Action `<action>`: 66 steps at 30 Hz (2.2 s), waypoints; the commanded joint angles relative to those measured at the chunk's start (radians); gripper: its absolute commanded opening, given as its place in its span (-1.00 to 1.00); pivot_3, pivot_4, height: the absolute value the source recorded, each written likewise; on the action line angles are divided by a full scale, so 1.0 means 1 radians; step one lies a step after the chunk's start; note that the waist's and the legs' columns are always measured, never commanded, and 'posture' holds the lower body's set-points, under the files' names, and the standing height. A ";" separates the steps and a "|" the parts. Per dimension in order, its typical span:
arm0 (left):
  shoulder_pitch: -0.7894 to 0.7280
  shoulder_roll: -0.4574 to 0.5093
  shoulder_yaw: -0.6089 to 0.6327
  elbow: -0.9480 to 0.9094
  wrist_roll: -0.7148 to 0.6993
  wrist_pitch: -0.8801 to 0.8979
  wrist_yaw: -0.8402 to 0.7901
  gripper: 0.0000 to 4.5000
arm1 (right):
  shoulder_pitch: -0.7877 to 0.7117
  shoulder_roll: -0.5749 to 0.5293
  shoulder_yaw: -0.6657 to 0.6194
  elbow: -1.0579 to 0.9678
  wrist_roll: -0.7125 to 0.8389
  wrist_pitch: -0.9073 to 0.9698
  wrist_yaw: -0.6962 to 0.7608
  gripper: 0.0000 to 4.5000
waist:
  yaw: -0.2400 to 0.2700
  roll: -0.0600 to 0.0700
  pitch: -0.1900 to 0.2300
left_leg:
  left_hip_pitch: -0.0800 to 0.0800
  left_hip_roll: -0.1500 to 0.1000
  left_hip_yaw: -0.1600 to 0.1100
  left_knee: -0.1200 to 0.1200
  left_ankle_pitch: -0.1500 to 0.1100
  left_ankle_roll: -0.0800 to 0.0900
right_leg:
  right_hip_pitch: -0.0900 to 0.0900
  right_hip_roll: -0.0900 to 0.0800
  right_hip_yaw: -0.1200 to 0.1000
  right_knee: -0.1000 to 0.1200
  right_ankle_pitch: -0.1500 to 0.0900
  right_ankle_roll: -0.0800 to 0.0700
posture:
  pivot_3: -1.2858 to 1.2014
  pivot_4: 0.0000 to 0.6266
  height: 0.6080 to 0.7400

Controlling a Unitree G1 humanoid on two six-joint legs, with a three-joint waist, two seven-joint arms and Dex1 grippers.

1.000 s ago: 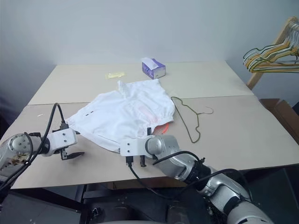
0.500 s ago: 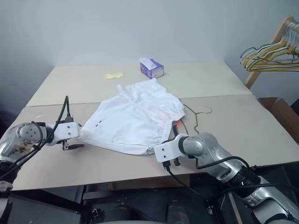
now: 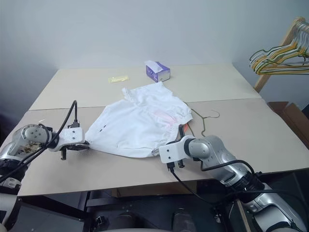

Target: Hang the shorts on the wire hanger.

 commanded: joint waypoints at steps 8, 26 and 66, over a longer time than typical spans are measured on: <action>0.233 0.158 0.096 -0.385 -0.056 0.161 -0.024 -0.99 | -0.124 0.130 -0.044 0.177 -0.129 0.044 -0.156 -1.00 | -0.028 0.000 0.000 | -0.002 0.001 0.000 -0.001 0.000 0.000 | -0.003 0.000 0.001 0.000 0.000 0.000 | 0.08 -1.00 1.00; 0.993 0.249 0.590 -1.228 -0.145 0.686 -0.058 -0.99 | -0.247 0.219 -0.041 0.377 -0.093 -0.367 -0.321 -1.00 | 0.011 -0.003 0.003 | -0.001 0.002 -0.001 -0.002 0.000 0.000 | -0.004 0.000 0.000 0.001 -0.003 -0.003 | 0.16 -1.00 1.00; 0.550 0.071 0.510 -0.890 -0.394 0.361 0.027 0.99 | -0.109 0.033 -0.434 0.064 0.388 0.451 -0.005 1.00 | -0.021 -0.004 0.004 | 0.006 0.003 0.000 -0.002 -0.001 0.001 | 0.002 0.002 0.001 0.003 -0.009 0.002 | 0.06 -1.00 1.00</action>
